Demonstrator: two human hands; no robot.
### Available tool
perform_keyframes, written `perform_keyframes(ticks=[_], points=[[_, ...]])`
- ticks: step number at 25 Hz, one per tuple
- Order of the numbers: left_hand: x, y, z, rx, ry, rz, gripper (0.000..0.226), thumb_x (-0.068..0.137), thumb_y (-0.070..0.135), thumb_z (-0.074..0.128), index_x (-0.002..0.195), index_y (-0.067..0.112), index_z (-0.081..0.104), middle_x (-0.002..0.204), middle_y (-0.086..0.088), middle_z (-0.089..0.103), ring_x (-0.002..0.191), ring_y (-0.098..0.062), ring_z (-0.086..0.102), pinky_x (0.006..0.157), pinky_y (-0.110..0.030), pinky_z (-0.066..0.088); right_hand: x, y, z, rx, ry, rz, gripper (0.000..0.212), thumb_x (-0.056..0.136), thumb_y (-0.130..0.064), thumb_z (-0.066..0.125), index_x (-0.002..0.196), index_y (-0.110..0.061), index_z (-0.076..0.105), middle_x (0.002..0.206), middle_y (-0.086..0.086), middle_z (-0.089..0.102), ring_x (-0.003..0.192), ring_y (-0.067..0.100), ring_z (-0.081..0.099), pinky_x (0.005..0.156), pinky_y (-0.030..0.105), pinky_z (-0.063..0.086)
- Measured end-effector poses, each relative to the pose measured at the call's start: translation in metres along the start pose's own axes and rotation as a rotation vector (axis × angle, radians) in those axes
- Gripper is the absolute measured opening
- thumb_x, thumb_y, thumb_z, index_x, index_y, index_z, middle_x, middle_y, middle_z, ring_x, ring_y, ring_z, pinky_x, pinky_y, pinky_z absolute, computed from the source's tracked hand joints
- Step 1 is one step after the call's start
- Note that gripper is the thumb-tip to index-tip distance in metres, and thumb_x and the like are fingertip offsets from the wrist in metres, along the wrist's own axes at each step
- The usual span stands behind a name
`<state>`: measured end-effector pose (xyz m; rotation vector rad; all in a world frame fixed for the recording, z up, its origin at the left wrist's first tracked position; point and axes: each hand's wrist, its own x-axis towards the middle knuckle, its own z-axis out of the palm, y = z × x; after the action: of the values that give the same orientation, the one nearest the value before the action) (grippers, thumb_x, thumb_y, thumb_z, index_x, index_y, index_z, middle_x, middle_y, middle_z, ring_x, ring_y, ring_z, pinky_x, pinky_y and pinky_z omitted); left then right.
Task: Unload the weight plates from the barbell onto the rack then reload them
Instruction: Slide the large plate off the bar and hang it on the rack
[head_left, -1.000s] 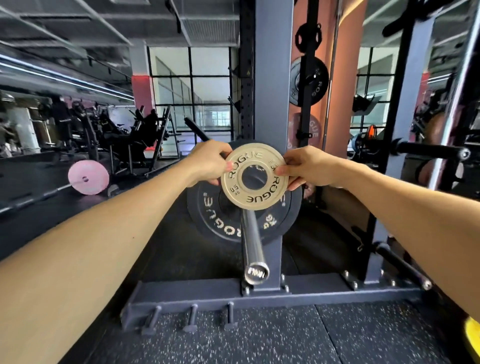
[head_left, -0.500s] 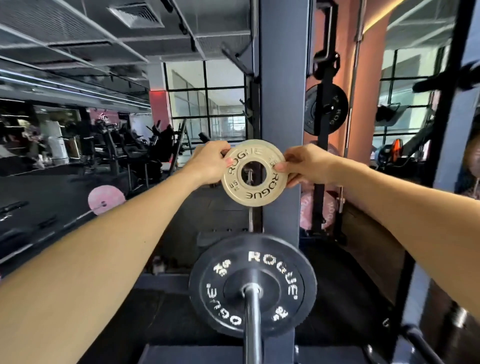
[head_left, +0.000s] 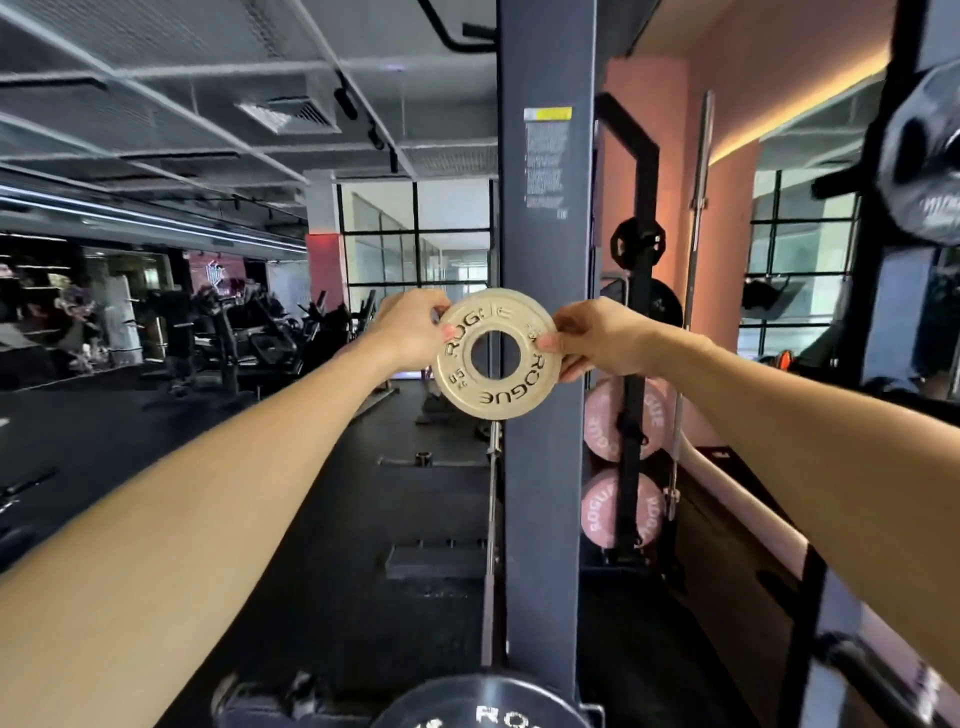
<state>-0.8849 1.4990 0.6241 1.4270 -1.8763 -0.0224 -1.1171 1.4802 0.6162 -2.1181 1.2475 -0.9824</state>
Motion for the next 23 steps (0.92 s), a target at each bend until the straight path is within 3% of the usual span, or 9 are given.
perform_keyframes(ticks=[5,10,12,15,19,23], points=[[-0.017,0.035,-0.028,-0.012,-0.007,0.034,0.023,0.096,0.021,0.063,0.119,0.021,0.065,0.119,-0.005,0.067,0.103,-0.023,0.059,0.089,-0.03,0.043,-0.034,-0.029,-0.024,0.018,0.021,-0.002,0.009,0.093,-0.018,0.062,0.095,-0.009,0.059,0.095,0.017,0.07,0.085,0.029,0.071,0.071,0.03,0.062],[-0.035,0.084,-0.036,-0.007,-0.025,0.082,0.024,0.095,0.024,0.064,0.119,0.022,0.065,0.112,-0.003,0.066,0.095,-0.019,0.054,0.078,-0.026,0.036,-0.083,-0.04,-0.06,0.048,0.021,0.007,0.005,0.094,-0.016,0.061,0.095,-0.011,0.061,0.089,0.011,0.072,0.075,0.02,0.072,0.069,0.029,0.061],[-0.037,0.111,-0.033,-0.02,-0.036,0.097,0.021,0.095,0.026,0.064,0.116,0.024,0.066,0.105,0.0,0.064,0.09,-0.018,0.054,0.072,-0.025,0.036,-0.103,-0.036,-0.084,0.059,0.037,0.011,0.007,0.094,-0.015,0.06,0.095,-0.009,0.061,0.092,0.015,0.072,0.079,0.023,0.073,0.071,0.032,0.062],[-0.037,0.156,-0.016,-0.018,-0.057,0.138,0.011,0.095,0.028,0.065,0.105,0.028,0.065,0.089,0.004,0.064,0.079,-0.018,0.054,0.064,-0.027,0.036,-0.13,-0.022,-0.124,0.008,0.067,0.016,0.011,0.094,-0.018,0.061,0.096,-0.007,0.062,0.094,0.017,0.072,0.08,0.022,0.073,0.072,0.031,0.062],[-0.035,0.236,0.033,-0.042,-0.055,0.195,0.009,0.095,0.026,0.064,0.104,0.025,0.066,0.076,0.009,0.061,0.064,-0.01,0.051,0.069,-0.027,0.041,-0.175,0.018,-0.203,-0.017,0.078,0.017,0.012,0.093,-0.019,0.063,0.098,-0.007,0.063,0.091,0.012,0.074,0.079,0.02,0.074,0.067,0.025,0.06],[-0.037,0.336,0.095,-0.074,-0.055,0.228,0.01,0.094,0.026,0.064,0.104,0.024,0.066,0.088,0.009,0.065,0.083,-0.017,0.059,0.071,-0.03,0.045,-0.225,0.072,-0.302,-0.046,0.08,0.015,0.012,0.093,-0.018,0.062,0.099,-0.007,0.063,0.099,0.018,0.072,0.079,0.019,0.073,0.066,0.024,0.059]])
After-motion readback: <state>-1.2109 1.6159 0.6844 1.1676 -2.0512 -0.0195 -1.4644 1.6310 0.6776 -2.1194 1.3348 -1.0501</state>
